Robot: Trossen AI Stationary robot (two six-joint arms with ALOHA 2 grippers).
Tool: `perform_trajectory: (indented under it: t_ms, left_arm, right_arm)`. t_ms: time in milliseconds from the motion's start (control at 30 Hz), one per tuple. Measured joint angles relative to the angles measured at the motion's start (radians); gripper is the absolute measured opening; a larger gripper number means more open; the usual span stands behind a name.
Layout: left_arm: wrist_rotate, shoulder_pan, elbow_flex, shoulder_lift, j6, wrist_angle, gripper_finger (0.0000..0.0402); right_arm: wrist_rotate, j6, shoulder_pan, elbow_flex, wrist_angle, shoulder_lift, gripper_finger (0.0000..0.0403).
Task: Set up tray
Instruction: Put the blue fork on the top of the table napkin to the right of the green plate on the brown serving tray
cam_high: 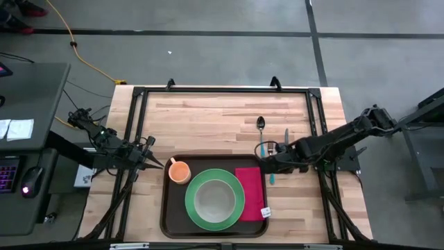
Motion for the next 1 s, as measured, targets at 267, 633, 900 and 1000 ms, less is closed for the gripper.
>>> perform_trajectory:
  t_ms: [267, 633, 900, 1000]
  left_arm:
    - [0.000, 0.000, 0.000, 0.000, 0.000, -0.005, 0.0072]
    - [-0.005, 0.000, 0.000, 0.000, 0.000, -0.014, 0.0072]
    - [-0.010, 0.000, 0.000, 0.000, 0.000, -0.014, 0.0072]
    - [-0.010, 0.000, 0.000, 0.000, -0.001, -0.017, 0.0072]
  right_arm:
    - [-0.001, -0.045, -0.047, 0.000, -0.087, -0.011, 0.0024]
    - [0.117, -0.152, -0.164, 0.000, -0.208, -0.165, 0.0024]
    - [0.125, -0.271, -0.273, 0.000, -0.194, -0.221, 0.0021]
    - [0.102, -0.318, -0.308, 0.000, -0.166, -0.221, 0.0020]
